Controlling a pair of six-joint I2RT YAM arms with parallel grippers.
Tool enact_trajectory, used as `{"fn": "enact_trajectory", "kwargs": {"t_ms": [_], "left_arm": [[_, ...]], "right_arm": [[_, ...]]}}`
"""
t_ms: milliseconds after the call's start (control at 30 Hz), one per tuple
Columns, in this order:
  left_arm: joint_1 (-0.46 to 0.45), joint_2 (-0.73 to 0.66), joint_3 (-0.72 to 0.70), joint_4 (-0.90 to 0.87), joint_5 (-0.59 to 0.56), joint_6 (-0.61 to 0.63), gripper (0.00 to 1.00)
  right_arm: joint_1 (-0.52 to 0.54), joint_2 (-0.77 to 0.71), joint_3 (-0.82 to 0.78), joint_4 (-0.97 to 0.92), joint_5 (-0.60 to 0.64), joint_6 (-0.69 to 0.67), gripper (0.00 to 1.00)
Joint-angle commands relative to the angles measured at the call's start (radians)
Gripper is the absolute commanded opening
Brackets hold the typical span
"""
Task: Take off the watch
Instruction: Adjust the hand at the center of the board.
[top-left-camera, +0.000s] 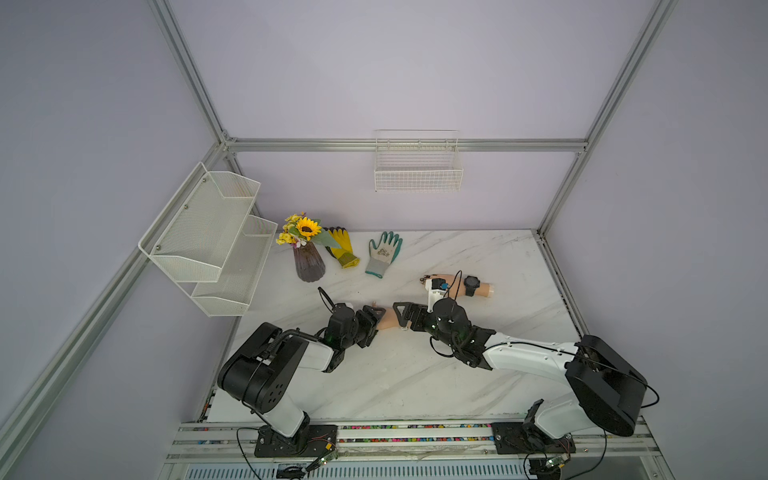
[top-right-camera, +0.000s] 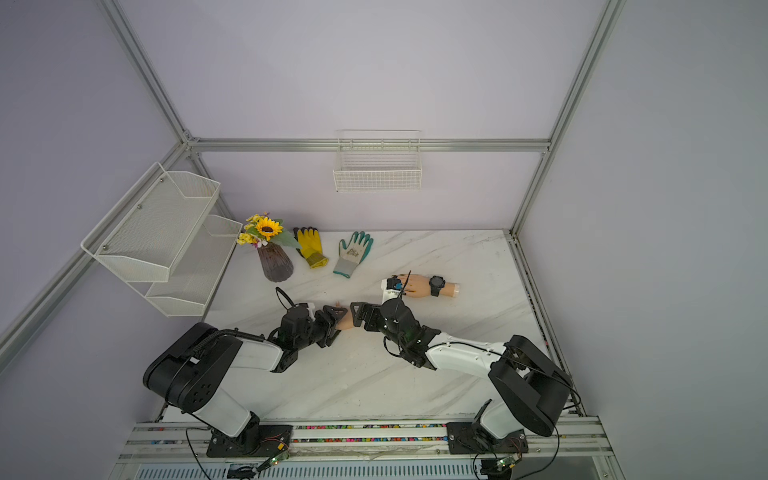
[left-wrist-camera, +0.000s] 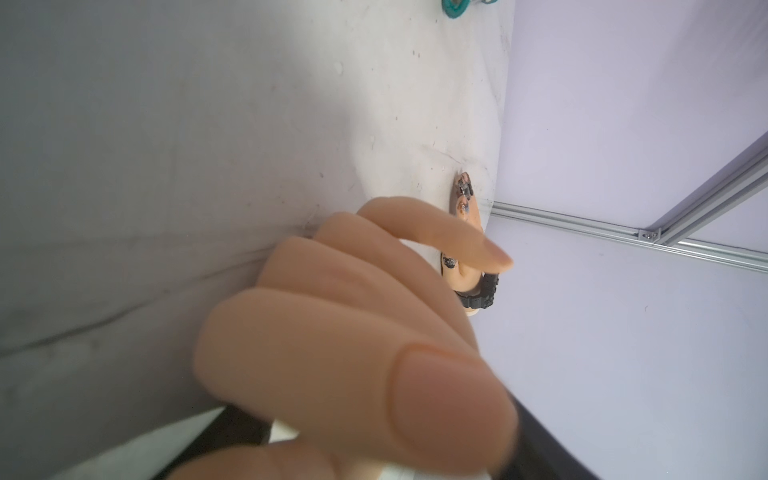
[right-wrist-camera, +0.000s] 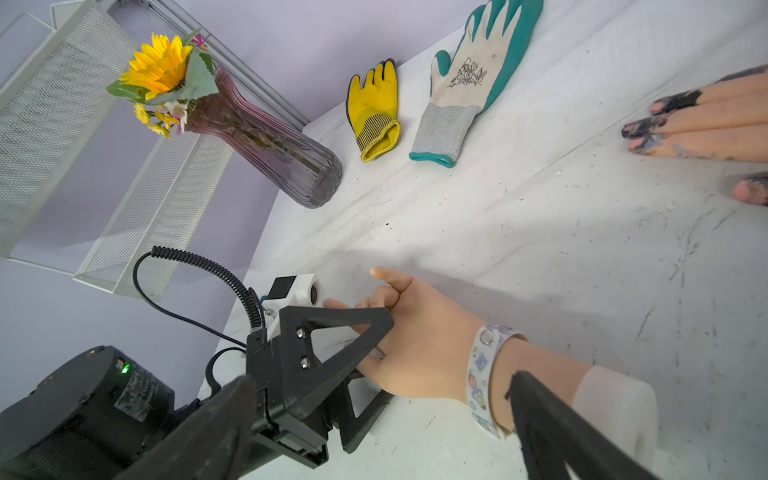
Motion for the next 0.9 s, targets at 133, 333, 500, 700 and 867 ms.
{"fn": "enact_trajectory", "kwargs": {"t_ms": [133, 333, 500, 700, 867], "left_arm": [[-0.005, 0.054, 0.037, -0.069, -0.008, 0.055, 0.47], [0.013, 0.119, 0.061, -0.045, 0.023, 0.098, 0.27], [0.043, 0.123, 0.076, -0.091, 0.036, 0.152, 0.1], [0.067, 0.127, 0.115, -0.138, 0.063, 0.2, 0.0], [0.087, 0.137, 0.166, -0.197, 0.103, 0.271, 0.0]], "right_arm": [[-0.117, 0.098, 0.11, -0.082, -0.17, -0.281, 0.97], [-0.205, 0.095, 0.131, -0.13, -0.346, -0.359, 0.97], [-0.224, 0.169, 0.2, -0.264, -0.382, -0.406, 0.9], [-0.226, 0.215, 0.208, -0.266, -0.427, -0.401, 0.64], [-0.231, 0.239, 0.216, -0.26, -0.414, -0.407, 0.53]]}}
